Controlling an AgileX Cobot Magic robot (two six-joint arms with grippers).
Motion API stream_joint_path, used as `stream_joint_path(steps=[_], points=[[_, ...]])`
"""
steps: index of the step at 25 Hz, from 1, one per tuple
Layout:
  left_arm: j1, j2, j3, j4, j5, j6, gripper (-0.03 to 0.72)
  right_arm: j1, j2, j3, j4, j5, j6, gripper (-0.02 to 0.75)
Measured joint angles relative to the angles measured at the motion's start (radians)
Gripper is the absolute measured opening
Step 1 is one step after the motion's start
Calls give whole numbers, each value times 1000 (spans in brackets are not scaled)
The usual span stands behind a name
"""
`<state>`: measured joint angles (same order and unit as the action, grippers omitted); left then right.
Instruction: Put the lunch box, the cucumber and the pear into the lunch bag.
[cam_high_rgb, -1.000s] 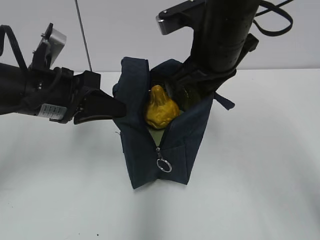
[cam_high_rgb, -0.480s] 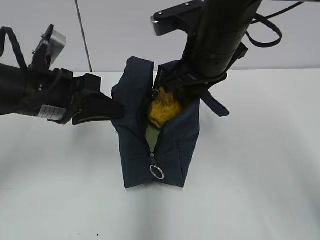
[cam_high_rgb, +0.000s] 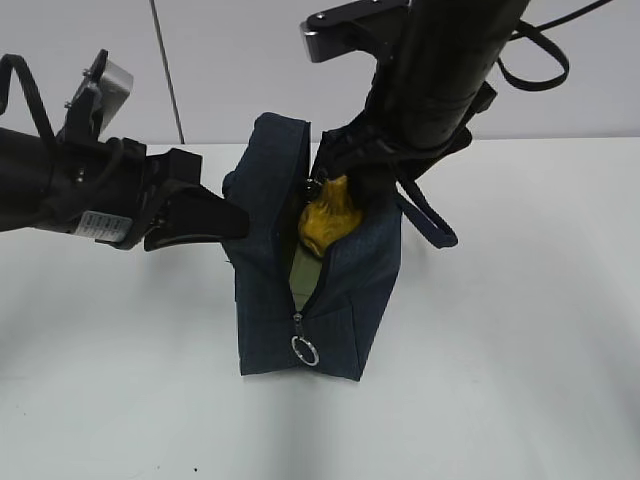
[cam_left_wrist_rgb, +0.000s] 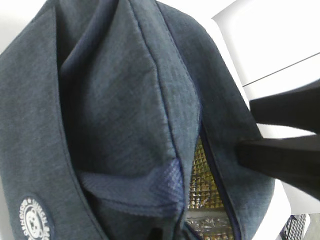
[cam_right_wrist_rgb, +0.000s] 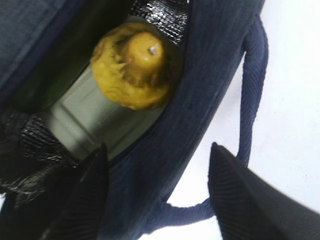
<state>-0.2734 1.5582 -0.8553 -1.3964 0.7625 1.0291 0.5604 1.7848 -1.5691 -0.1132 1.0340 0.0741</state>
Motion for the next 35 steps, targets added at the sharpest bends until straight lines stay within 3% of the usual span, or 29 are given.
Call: stream_joint_path(steps=[6, 10, 17, 25, 33, 35], points=[[0, 0, 0, -18, 1, 0, -15, -1, -102, 16, 39, 18, -27, 378], [0, 0, 0, -42, 9, 0, -15, -1, -210, 85, 73, 34, -51, 363], [0, 0, 0, -55, 9, 0, -15, -1, -445, 376, 283, -104, -111, 361], [-39, 41, 0, -120, 13, 0, -15, -1, -553, 681, 593, -256, -311, 354], [-59, 62, 0, -147, 11, 0, -15, -1, -553, 867, 1049, -346, -728, 291], [-59, 62, 0, -150, 11, 0, -15, -1, -553, 904, 1118, -355, -832, 267]])
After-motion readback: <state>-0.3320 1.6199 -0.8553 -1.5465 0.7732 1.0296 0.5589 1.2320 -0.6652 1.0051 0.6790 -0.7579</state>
